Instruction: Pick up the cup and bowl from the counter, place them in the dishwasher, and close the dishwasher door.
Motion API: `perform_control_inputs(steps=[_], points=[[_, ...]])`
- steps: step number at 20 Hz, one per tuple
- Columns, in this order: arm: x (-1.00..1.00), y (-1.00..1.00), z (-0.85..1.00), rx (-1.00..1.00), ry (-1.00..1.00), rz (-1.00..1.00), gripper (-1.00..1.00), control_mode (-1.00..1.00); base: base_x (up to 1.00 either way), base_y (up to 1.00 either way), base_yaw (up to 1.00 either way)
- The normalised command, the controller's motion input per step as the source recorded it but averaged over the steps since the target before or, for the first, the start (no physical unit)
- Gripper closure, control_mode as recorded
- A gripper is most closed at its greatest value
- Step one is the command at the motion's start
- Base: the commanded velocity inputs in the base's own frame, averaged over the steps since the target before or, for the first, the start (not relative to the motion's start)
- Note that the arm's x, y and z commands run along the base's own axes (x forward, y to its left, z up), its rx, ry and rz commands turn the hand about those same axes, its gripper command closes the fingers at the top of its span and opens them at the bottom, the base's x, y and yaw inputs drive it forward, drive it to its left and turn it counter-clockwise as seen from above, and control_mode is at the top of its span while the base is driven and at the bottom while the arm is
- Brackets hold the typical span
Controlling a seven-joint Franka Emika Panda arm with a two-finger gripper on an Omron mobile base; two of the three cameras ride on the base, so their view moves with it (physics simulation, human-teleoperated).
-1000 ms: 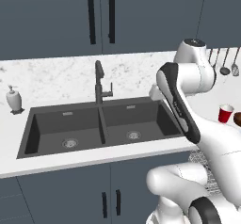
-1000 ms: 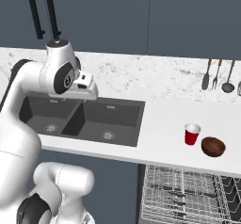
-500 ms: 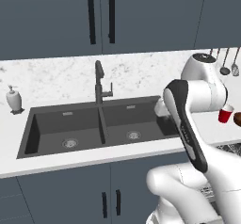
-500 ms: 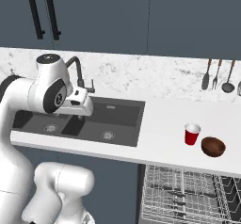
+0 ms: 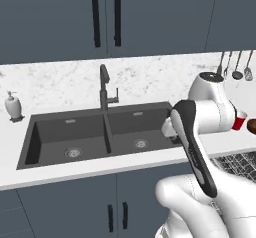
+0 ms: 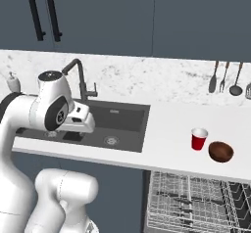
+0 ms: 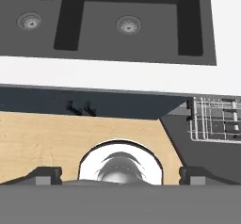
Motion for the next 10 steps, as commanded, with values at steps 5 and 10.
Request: perform_control_inputs(steps=[5, 10], points=[[0.00, 0.00, 0.00, 0.00, 0.00, 0.00, -1.00, 1.00, 0.04, 0.19, -0.49], [0.00, 0.00, 0.00, 0.00, 0.00, 0.00, -1.00, 1.00, 0.17, 0.44, -0.65]])
